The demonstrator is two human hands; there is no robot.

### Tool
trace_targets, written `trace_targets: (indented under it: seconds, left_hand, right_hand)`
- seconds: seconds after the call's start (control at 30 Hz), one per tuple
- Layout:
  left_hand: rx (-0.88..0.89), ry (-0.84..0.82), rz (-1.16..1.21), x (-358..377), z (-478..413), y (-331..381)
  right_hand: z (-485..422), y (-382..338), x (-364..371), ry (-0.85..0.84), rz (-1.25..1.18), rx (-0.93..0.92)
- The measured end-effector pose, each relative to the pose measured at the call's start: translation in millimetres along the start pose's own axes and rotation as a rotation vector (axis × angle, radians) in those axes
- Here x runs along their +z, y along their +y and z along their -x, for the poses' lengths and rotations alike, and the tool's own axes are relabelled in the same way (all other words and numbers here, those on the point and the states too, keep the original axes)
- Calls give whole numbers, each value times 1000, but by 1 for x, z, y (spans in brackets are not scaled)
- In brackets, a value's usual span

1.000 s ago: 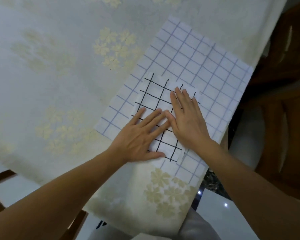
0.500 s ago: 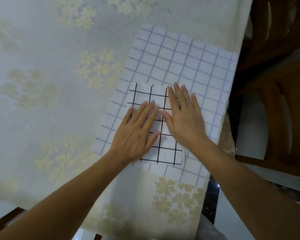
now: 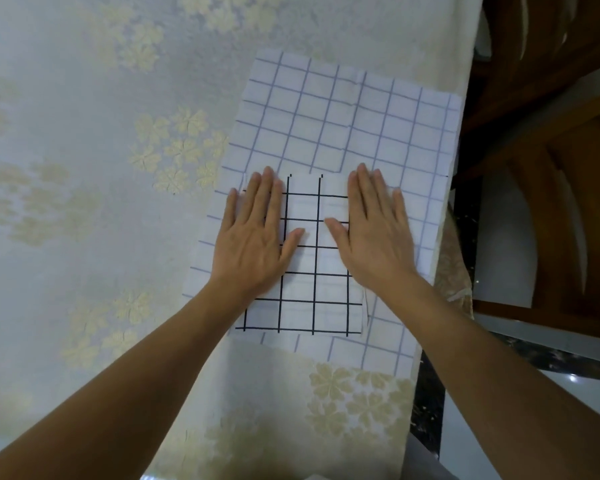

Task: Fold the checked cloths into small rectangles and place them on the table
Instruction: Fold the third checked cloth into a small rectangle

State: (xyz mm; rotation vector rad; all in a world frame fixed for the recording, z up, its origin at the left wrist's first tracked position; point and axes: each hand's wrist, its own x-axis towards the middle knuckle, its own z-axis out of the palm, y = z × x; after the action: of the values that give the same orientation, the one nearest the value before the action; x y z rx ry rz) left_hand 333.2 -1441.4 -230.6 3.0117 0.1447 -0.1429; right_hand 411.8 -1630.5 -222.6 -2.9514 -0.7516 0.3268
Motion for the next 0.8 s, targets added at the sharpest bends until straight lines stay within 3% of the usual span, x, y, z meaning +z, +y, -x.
trace_targets:
  seconds: [0.13,0.3,0.47,0.57,0.63,0.8]
  left_hand:
    - [106,-25,17,2,-3,-4]
    - [-67,-50,38,-4,1,-31]
    - [-40,-91,26,-17,-1,-43]
    - [62,-19,42,-33,-15,-43]
    - [203,50,25,-40,-29,-38]
    - [290,74,-25,-48,-62,-29]
  right_hand:
    - [-4,-16,4,-21,15,-161]
    - [-10,-2,3,-35,74,-189]
    - [-13,11,-10,-70,44,-183]
    - [-23,16,-28,-16,-20,-167]
    - [-35,14,-41,10,-31,-256]
    - [-66,1,-64,-98,24,-401]
